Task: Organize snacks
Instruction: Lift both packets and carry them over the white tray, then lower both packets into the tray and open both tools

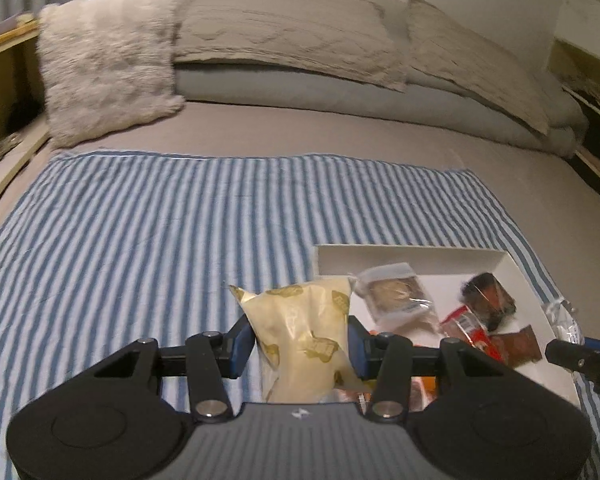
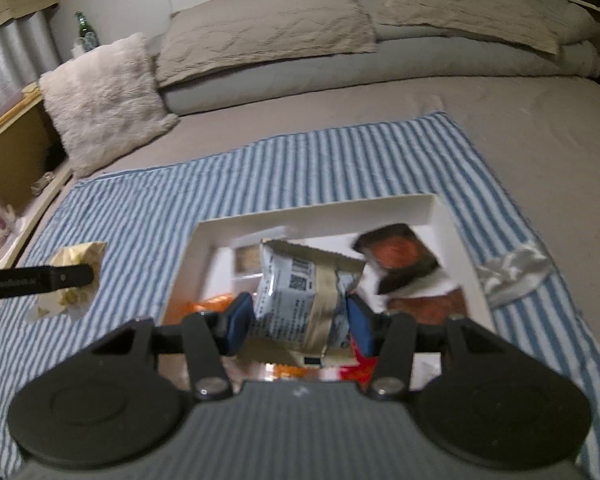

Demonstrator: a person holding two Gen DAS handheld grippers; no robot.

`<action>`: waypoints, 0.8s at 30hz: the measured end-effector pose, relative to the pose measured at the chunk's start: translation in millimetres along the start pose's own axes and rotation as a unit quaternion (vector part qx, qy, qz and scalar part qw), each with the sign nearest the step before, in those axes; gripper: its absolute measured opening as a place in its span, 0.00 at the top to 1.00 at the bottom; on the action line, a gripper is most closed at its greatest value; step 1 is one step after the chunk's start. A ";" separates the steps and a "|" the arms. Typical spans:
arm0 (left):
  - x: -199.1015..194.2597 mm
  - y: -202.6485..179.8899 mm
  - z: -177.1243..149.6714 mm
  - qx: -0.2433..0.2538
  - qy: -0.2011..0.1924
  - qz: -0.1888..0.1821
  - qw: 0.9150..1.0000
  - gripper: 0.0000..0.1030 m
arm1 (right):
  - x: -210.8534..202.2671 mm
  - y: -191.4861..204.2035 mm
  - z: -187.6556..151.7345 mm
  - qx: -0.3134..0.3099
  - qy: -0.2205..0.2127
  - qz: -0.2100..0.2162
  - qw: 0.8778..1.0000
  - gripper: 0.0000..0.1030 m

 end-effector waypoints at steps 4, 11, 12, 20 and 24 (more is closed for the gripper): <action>16.5 -18.9 -3.6 0.019 0.010 -0.005 1.000 0.52 | 3.7 -19.2 -10.8 0.001 0.018 -0.006 1.000 0.45; 54.9 -46.3 -9.0 0.053 0.041 0.010 0.998 0.52 | 36.0 -31.9 -38.9 -0.065 0.127 -0.017 0.990 0.45; 60.9 -48.5 -8.8 0.054 0.047 0.013 0.997 0.52 | 41.7 -30.9 -41.4 -0.082 0.141 -0.016 0.986 0.45; 103.1 -55.7 -10.0 0.084 0.081 0.050 0.992 0.52 | 83.4 -8.1 -61.8 -0.149 0.244 0.024 0.958 0.45; 117.8 -62.1 -11.1 0.110 0.089 0.057 0.988 0.52 | 105.0 0.2 -55.3 -0.164 0.249 0.005 0.955 0.45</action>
Point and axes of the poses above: each gripper's, at about its wrist camera, not at the fingertips, and x roughly the way its jaws point, y to its left, z to its top, the point moved 4 cm from there along x, roughly the way its jaws point, and after that the axes turned 15 degrees about -x, right-handed, at the moved point
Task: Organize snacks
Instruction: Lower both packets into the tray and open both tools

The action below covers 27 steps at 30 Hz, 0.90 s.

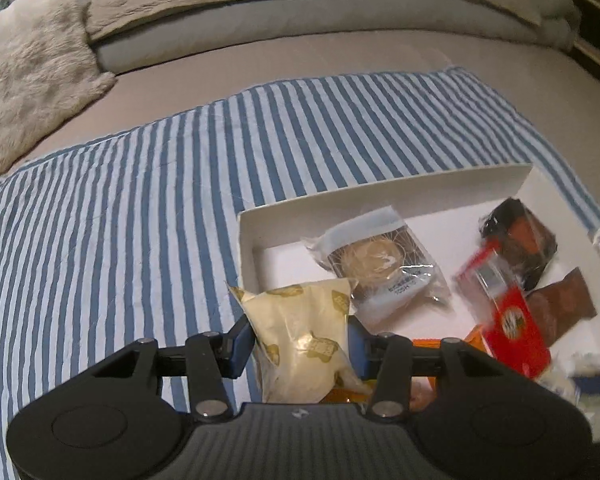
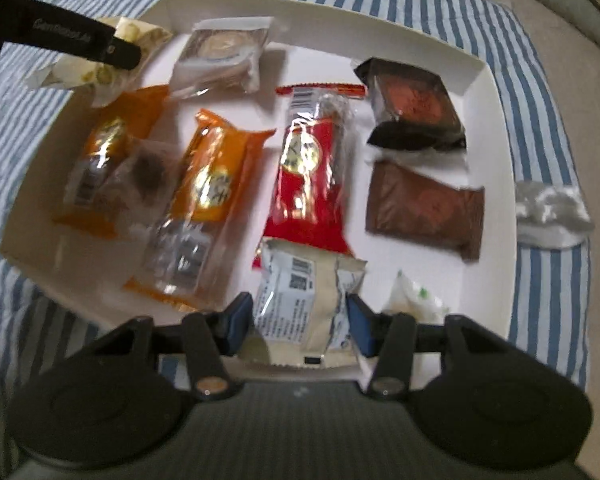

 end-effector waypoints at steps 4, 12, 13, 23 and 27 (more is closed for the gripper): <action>11.9 -11.9 2.2 0.033 -0.003 0.012 0.999 0.52 | -4.2 -12.4 18.2 0.030 -0.042 -0.036 0.998 0.45; 31.6 -24.0 6.4 0.070 -0.018 0.028 0.997 0.52 | -9.0 -21.3 17.1 0.040 -0.061 -0.036 0.997 0.45; 31.5 -24.9 7.6 0.064 -0.018 0.017 0.998 0.52 | -10.4 -20.5 15.4 0.036 -0.060 -0.032 0.997 0.45; 27.6 -27.2 11.4 0.021 -0.021 -0.038 0.999 0.51 | -13.2 -9.6 1.0 0.013 -0.044 -0.010 0.999 0.45; 19.6 -14.3 16.1 -0.012 -0.033 -0.038 0.999 0.27 | -16.1 -9.1 3.0 0.026 -0.051 0.001 0.998 0.39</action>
Point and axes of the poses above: each gripper's, at about its wrist camera, not at the fingertips, and x roughly the way its jaws point, y to its left, z to its top, the point moved 4 cm from there along x, roughly the way its jaws point, and after that the axes turned 15 degrees about -x, right-handed, at the moved point
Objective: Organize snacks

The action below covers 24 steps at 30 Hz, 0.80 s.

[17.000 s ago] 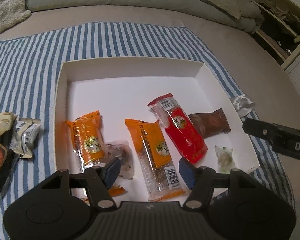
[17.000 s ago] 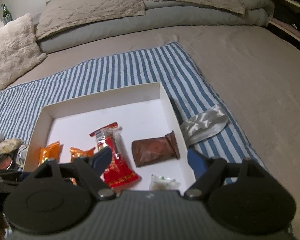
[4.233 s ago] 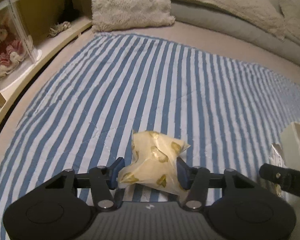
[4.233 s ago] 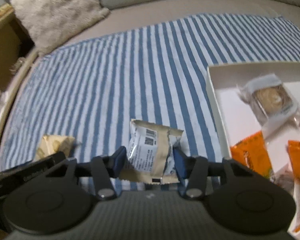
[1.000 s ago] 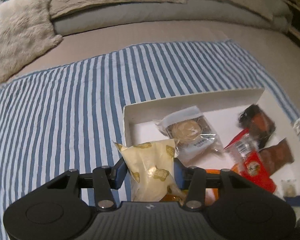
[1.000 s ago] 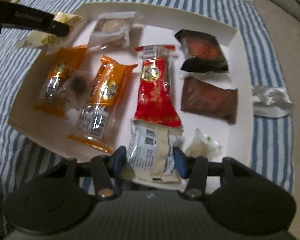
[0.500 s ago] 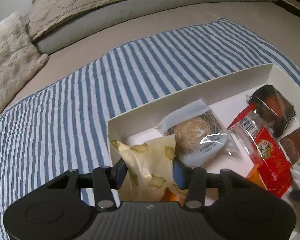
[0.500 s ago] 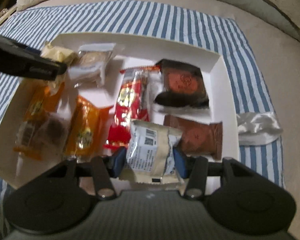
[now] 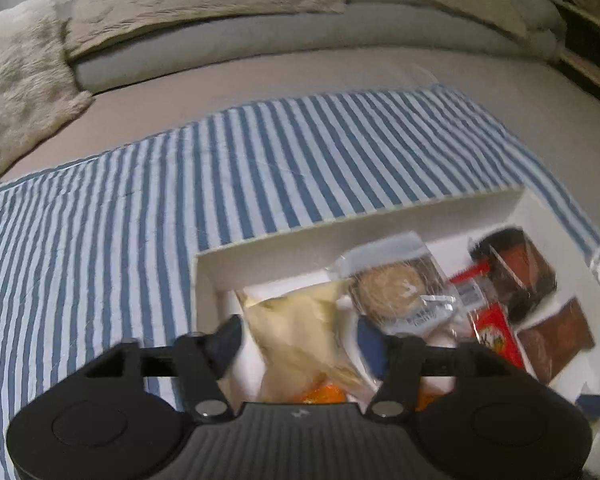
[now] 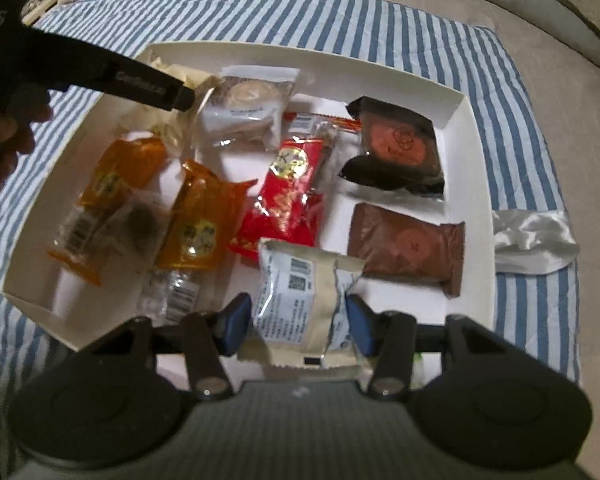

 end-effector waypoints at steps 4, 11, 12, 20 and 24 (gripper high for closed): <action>-8.5 7.3 3.9 -0.024 -0.005 -0.002 1.000 0.18 | -3.5 -4.1 -0.1 0.036 0.001 0.003 0.999 0.18; -24.1 13.5 1.0 -0.043 -0.006 -0.005 0.999 0.06 | -8.2 -2.5 -3.1 0.035 0.001 -0.004 0.999 0.15; -27.1 15.0 0.3 -0.044 -0.007 -0.006 0.999 0.04 | -9.5 -1.7 -4.0 0.033 0.002 -0.005 0.999 0.14; -58.6 26.6 -6.8 -0.067 -0.011 -0.018 0.998 0.02 | -39.8 0.5 -7.8 0.059 -0.043 -0.028 0.997 0.00; -82.7 29.4 -12.9 -0.068 -0.024 -0.027 0.997 0.00 | -59.6 0.0 -9.4 0.079 -0.075 -0.033 0.993 0.00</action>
Point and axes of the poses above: each gripper's, at about its wrist camera, not at the fingertips, and x roughly the way its jaws point, y to its left, z to its top, the point moved 4 cm from there along x, roughly the way its jaws point, and after that the axes turned 15 degrees about -x, right-handed, at the moved point
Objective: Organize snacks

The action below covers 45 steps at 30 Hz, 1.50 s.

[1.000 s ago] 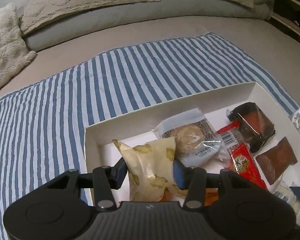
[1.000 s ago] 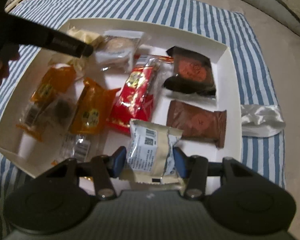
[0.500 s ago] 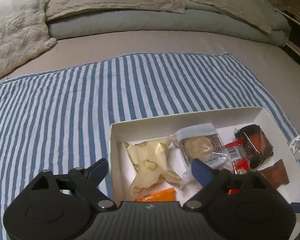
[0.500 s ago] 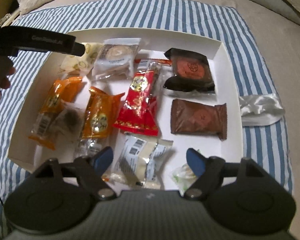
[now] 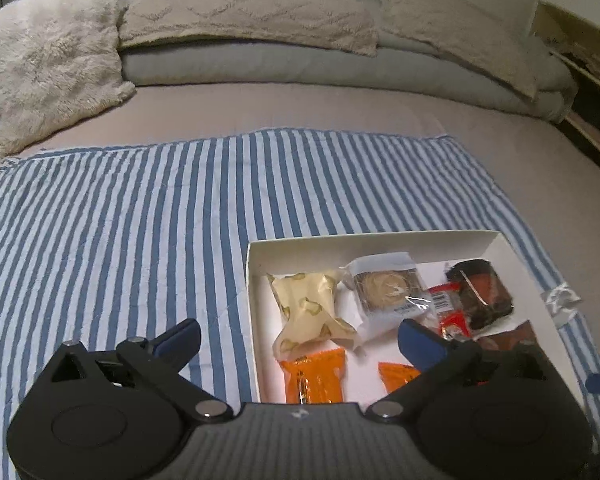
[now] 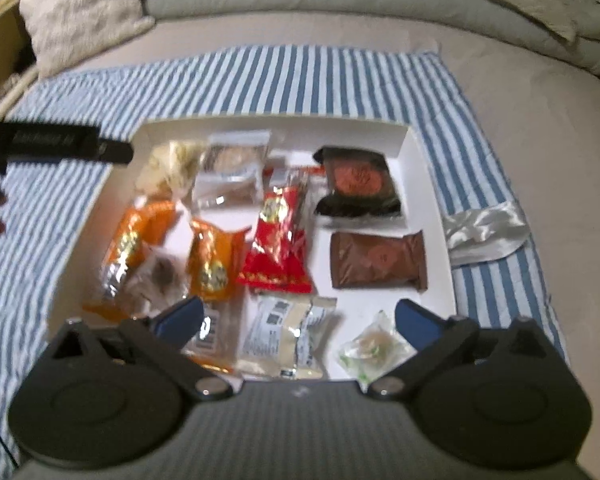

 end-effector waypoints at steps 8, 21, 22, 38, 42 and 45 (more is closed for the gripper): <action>-49.9 0.7 -13.9 0.016 -0.025 -0.008 1.000 0.00 | -43.5 -5.5 -2.3 0.029 -0.047 -0.017 0.998 0.00; -147.6 1.9 -52.8 0.035 -0.076 0.004 0.997 0.00 | -119.8 -12.9 -26.2 0.050 -0.125 -0.049 0.990 0.00; -155.7 1.7 -57.4 0.035 -0.080 -0.004 0.996 0.00 | -126.1 -11.0 -29.9 0.049 -0.131 -0.049 0.989 0.00; -235.9 19.2 -127.6 0.030 -0.147 -0.038 0.988 0.00 | -203.9 38.1 -82.1 -0.004 -0.221 -0.077 0.972 0.00; -247.9 30.4 -137.3 0.022 -0.159 -0.045 0.986 0.00 | -213.1 45.5 -93.9 -0.003 -0.228 -0.071 0.971 0.00; -255.1 37.1 -146.3 0.027 -0.165 -0.047 0.985 0.00 | -217.4 50.6 -101.6 -0.002 -0.233 -0.069 0.970 0.00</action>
Point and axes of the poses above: each gripper's, at about its wrist camera, not at the fingertips, and x roughly the way its jaws point, y to its left, z to its top, the point moved 4 cm from there along x, roughly the way its jaws point, and after that the axes turned 15 degrees about -x, right-handed, at the moved point
